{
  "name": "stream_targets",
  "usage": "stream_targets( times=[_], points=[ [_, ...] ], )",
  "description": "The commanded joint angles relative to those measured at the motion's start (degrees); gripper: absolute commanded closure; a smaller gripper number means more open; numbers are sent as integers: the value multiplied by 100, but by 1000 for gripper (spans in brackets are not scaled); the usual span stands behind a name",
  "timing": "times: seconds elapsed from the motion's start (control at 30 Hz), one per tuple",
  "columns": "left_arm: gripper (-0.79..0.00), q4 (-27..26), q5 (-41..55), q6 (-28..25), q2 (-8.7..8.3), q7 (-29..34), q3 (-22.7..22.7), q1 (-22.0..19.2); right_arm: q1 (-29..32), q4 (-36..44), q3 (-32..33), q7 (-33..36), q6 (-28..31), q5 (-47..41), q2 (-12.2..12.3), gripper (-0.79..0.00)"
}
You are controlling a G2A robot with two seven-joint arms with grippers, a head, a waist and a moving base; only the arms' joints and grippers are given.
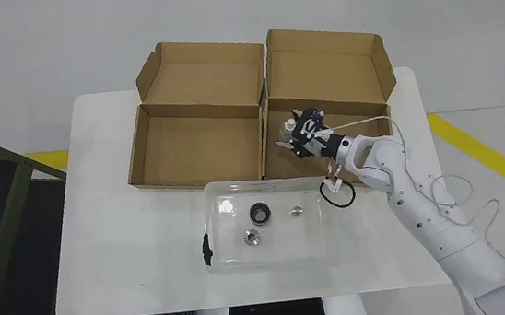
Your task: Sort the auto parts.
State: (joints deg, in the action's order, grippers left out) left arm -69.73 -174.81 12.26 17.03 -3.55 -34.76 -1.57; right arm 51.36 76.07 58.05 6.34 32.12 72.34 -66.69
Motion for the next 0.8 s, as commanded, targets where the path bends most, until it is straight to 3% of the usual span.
stream_targets(
  times=[0.0, 0.37, 0.77],
  points=[
    [-785, 0, 0, 0, 0, 0, 0, 0, 49, 105, 81, 14, 25, 16, 21, -785],
    [-785, 0, 0, 0, 0, 0, 0, 0, 641, 1440, 882, 815, 536, 38, 265, -785],
    [-785, 0, 0, 0, 0, 0, 0, 0, 1873, 3451, 1659, 1944, 1299, -387, 523, -785]
  ],
)
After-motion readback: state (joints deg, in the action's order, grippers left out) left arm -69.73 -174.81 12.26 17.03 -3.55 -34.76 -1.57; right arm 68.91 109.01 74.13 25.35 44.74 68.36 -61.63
